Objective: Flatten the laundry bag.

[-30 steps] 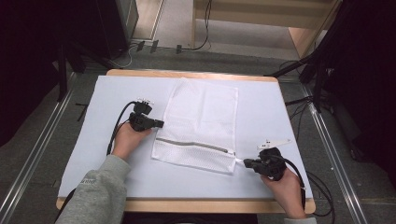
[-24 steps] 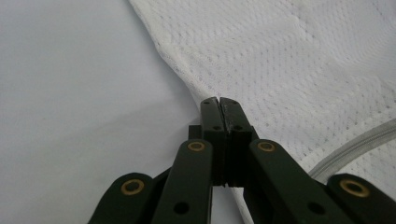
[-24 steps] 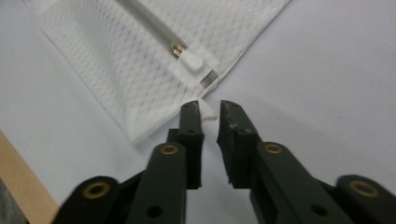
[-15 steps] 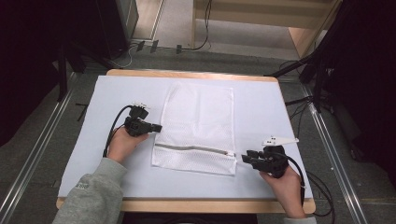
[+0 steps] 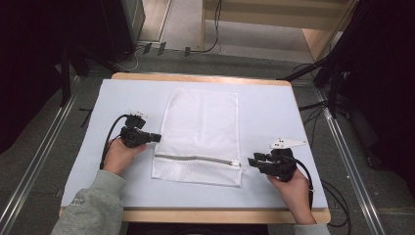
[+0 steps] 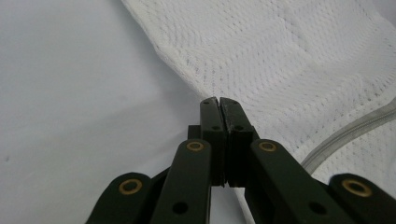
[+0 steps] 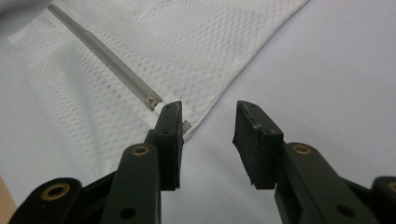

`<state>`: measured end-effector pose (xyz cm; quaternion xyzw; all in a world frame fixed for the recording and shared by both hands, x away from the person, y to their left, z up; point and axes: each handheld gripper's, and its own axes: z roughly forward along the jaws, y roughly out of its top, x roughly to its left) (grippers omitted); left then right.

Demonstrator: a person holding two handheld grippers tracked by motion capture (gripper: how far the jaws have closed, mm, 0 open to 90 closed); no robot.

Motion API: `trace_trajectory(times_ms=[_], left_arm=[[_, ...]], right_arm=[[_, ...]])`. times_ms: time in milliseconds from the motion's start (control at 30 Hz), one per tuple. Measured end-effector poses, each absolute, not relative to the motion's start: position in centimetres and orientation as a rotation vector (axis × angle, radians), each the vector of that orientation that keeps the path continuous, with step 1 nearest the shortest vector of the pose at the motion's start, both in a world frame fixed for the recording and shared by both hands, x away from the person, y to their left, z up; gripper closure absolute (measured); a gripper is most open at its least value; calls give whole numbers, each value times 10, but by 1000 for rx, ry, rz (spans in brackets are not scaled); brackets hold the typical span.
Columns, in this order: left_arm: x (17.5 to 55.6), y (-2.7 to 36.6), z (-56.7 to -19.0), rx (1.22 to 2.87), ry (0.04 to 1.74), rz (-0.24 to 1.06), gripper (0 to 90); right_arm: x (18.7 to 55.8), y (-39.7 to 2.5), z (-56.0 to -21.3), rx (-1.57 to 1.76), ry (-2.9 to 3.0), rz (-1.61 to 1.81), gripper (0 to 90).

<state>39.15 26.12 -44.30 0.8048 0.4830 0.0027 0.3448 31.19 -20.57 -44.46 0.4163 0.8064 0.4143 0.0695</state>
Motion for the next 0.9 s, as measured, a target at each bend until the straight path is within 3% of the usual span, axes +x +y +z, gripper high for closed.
trace_trajectory(times_ms=[333, 567, 900], left_arm=[[382, 274, -445, 2072, 1291, -5, 894], [379, 276, -440, 2042, 1255, 7, 697], [376, 274, -434, 2039, 1199, 40, 548]], right_arm=[[319, -196, -445, 1228, 2446, 1244, 637], [323, -193, -447, 1220, 2463, 1249, 637], [324, -182, -449, 1188, 2497, 1240, 626]])
